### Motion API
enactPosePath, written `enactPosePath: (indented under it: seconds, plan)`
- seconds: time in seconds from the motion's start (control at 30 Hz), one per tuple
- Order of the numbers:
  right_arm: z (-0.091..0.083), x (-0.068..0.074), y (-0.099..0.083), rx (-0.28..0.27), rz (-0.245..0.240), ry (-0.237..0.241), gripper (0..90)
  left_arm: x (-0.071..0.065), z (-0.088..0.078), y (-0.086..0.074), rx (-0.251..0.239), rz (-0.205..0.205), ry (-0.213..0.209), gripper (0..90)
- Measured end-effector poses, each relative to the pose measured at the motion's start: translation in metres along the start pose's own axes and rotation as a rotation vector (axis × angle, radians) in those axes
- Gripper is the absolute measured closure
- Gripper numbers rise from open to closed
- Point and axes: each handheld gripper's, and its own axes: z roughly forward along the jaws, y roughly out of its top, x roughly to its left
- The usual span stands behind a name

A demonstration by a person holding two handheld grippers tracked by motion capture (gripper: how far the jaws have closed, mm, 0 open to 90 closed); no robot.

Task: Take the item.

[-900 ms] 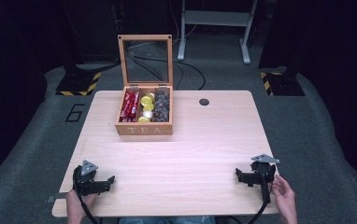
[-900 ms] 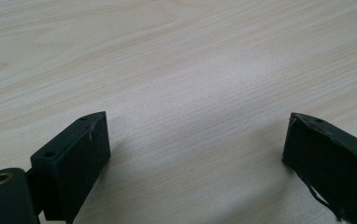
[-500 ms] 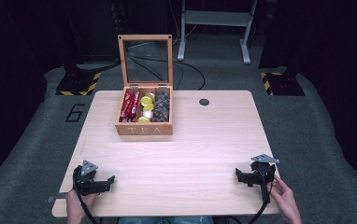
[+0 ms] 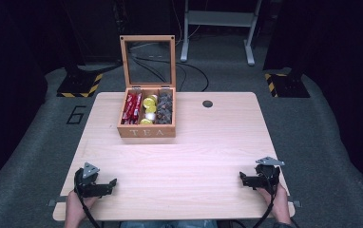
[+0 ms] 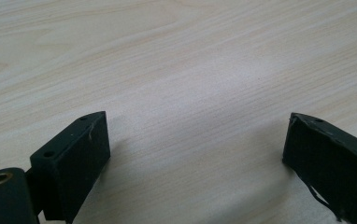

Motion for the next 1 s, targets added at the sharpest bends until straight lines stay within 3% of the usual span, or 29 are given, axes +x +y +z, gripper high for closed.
enactPosePath:
  seconds: [0.2, 0.43, 0.57, 1.0]
  plan:
    - [0.000, -0.001, 0.001, 0.005, -0.009, 0.005, 0.0, 0.000, 0.003, 0.003, 0.005, -0.015, 0.012, 7.3]
    - [0.000, -0.001, 0.001, 0.005, -0.009, 0.003, 0.0, 0.002, 0.005, 0.010, 0.019, -0.030, -0.030, 5.6]
    - [0.000, 0.000, 0.001, 0.009, -0.005, -0.003, 0.0, 0.002, 0.003, 0.015, 0.004, -0.037, -0.029, 5.5]
    - [0.000, 0.000, 0.000, 0.002, -0.007, -0.007, 0.1, 0.005, -0.009, 0.040, -0.038, -0.007, -0.035, 5.1]
